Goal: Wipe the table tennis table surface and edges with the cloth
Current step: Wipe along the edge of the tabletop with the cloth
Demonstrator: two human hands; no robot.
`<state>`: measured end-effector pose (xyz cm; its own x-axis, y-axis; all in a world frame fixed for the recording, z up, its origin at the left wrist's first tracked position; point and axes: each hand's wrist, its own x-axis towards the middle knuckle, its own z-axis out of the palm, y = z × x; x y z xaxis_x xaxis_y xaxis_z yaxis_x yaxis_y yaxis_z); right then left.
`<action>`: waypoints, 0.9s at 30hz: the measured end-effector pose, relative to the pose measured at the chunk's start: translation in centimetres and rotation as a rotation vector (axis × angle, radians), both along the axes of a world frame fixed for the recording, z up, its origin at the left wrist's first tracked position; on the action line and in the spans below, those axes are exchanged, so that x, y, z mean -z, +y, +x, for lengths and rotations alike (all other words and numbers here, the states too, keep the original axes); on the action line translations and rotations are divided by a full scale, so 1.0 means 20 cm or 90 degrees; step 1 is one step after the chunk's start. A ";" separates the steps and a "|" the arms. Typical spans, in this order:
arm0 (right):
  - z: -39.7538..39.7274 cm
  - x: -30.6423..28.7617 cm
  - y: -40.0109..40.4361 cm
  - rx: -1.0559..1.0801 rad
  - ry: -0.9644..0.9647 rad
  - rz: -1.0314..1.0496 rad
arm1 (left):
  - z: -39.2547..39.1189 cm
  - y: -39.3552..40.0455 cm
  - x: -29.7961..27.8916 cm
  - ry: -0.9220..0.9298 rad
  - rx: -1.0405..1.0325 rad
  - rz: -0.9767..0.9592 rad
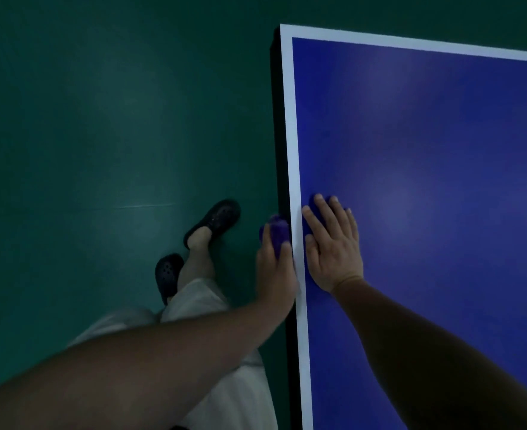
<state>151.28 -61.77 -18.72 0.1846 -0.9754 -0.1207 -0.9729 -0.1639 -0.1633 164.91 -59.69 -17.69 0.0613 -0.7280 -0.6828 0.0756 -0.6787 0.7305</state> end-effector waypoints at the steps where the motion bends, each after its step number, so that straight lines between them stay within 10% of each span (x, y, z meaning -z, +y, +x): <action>1: 0.00 0.00 0.00 0.001 0.001 0.003 | 0.00 0.04 -0.01 0.001 0.012 0.015; 11: 0.02 -0.05 -0.04 0.026 -0.051 0.017 | 0.04 -0.59 0.05 -0.006 0.016 0.012; 19: 0.10 -0.08 -0.84 0.019 -0.061 -0.022 | 0.03 -0.44 0.02 0.007 0.015 0.068; 27: 0.16 -0.01 -1.23 0.179 -0.026 0.013 | 0.06 -1.30 0.00 -0.057 -0.015 -0.008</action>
